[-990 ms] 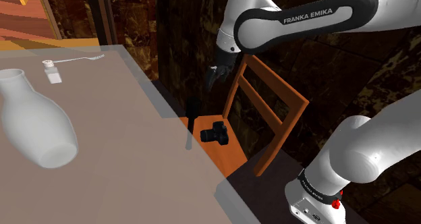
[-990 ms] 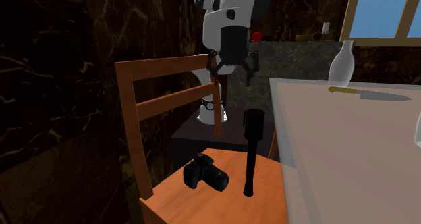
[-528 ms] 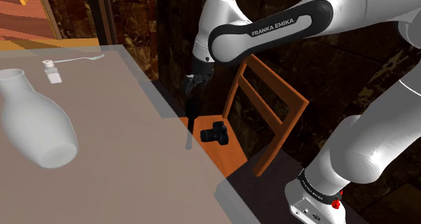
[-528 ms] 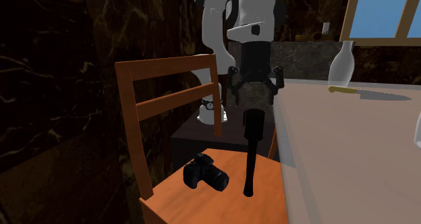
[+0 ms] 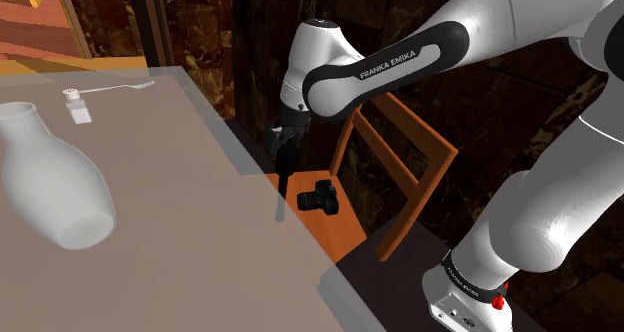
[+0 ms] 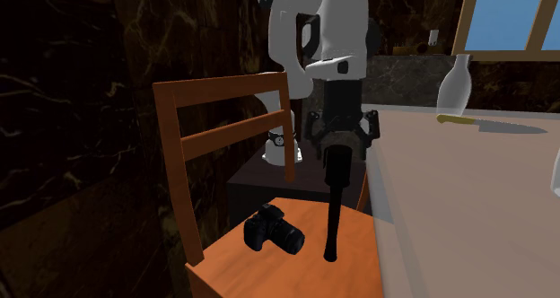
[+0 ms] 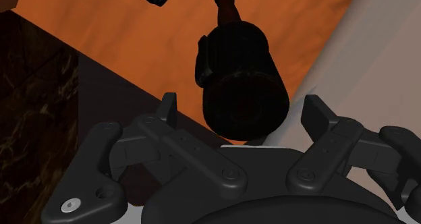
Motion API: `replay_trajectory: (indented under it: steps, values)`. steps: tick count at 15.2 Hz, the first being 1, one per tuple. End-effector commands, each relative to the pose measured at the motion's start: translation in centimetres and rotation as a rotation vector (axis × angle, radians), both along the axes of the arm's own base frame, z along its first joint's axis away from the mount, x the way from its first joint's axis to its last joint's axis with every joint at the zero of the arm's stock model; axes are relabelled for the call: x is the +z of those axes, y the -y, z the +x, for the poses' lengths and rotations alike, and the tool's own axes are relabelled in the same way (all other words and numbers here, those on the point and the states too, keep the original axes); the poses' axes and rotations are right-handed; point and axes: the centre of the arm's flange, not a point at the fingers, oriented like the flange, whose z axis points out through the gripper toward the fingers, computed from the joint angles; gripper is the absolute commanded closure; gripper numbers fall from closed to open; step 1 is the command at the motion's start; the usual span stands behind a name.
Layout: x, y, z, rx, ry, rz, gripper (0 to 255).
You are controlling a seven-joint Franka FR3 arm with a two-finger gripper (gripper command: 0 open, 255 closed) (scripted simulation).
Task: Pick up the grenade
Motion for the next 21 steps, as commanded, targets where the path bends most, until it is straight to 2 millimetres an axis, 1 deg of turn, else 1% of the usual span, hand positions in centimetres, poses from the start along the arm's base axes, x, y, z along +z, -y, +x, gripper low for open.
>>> replay_trajectory:
  steps: [1, 2, 11, 21]
  values:
    - [-0.4, 0.0, 0.0, 0.0, 0.0, 0.0, 0]
    - [-0.3, -0.1, 0.0, 0.0, 0.0, 0.0, 255]
    - [-0.4, 0.0, 0.0, 0.0, 0.0, 0.0, 255]
    - [4.9, 0.0, 0.0, 0.0, 0.0, 0.0, 255]
